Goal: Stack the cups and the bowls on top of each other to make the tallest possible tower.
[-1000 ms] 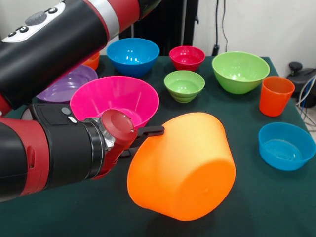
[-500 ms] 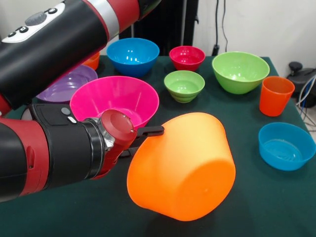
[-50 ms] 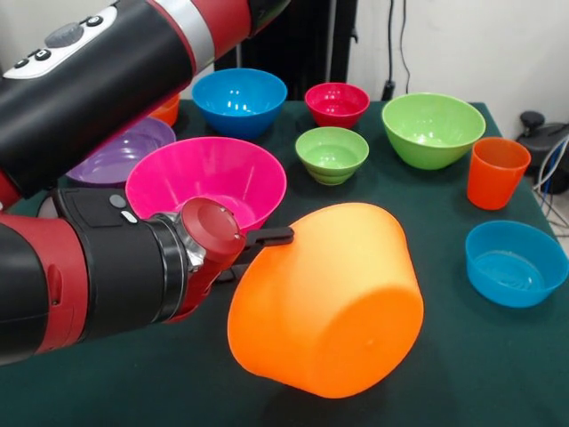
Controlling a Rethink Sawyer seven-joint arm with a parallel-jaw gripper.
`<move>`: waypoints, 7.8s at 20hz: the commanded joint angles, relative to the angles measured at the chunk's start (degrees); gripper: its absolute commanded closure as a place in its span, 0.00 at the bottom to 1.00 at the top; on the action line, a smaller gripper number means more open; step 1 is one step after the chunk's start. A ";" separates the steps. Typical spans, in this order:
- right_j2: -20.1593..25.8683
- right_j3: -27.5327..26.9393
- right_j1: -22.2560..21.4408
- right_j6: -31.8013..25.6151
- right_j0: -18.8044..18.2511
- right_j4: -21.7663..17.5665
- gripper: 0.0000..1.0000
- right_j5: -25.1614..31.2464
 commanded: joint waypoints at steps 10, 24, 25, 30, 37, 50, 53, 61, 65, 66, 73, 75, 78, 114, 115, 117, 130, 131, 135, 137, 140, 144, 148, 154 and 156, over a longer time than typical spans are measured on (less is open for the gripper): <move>-5.91 -9.94 3.37 -24.19 0.11 -6.51 1.00 1.21; -6.20 -9.35 4.11 -19.35 0.14 -8.29 1.00 3.27; -6.10 -9.38 4.26 -19.61 0.12 -8.32 1.00 3.21; -6.00 -9.31 4.64 -21.70 0.13 -8.74 1.00 1.51; -5.69 -9.33 5.06 -23.43 -0.15 -9.10 1.00 0.42; -5.23 -9.49 5.39 -26.28 -0.43 -9.16 1.00 -4.65; -5.13 -9.53 5.50 -26.82 -0.54 -9.16 1.00 -5.70; -4.71 -9.61 6.09 -27.15 -0.81 -9.45 1.00 -7.28; -4.14 -9.79 6.61 -26.68 -1.00 -9.56 1.00 -6.04; -3.91 -9.91 6.74 -26.48 -1.06 -9.44 1.00 -5.91; -2.97 -10.44 7.48 -26.21 -1.36 -8.85 1.00 -5.72; -2.91 -10.45 7.53 -26.57 -1.36 -8.88 1.00 -5.72; -2.98 -10.38 7.57 -27.03 -1.34 -9.02 1.00 -5.81; -1.00 -13.94 3.25 -39.71 0.38 2.94 0.00 -35.71; -1.17 -14.00 3.08 -40.50 0.50 3.58 0.00 -36.80; -1.46 -14.22 2.65 -43.35 0.83 5.54 0.00 -40.51; -10.92 -10.38 -1.41 -53.55 2.98 13.11 0.00 -57.19; -11.89 -9.89 -1.71 -53.99 3.09 13.34 0.00 -57.74; -17.06 -7.54 -3.19 -54.91 3.45 13.21 0.00 -58.68; -19.93 -6.28 -4.11 -54.44 3.54 13.31 0.00 -58.32; -22.94 -5.06 -4.71 -53.58 3.46 14.57 0.00 -56.51; -26.01 -3.59 -5.13 -51.49 3.54 19.34 0.00 -51.84; -32.80 1.04 -6.25 -43.54 3.66 25.29 0.00 -43.89; -43.88 15.66 -4.44 -23.74 -0.26 41.35 0.00 -37.85; -47.57 20.50 -4.48 -18.04 -1.93 45.40 0.00 -37.48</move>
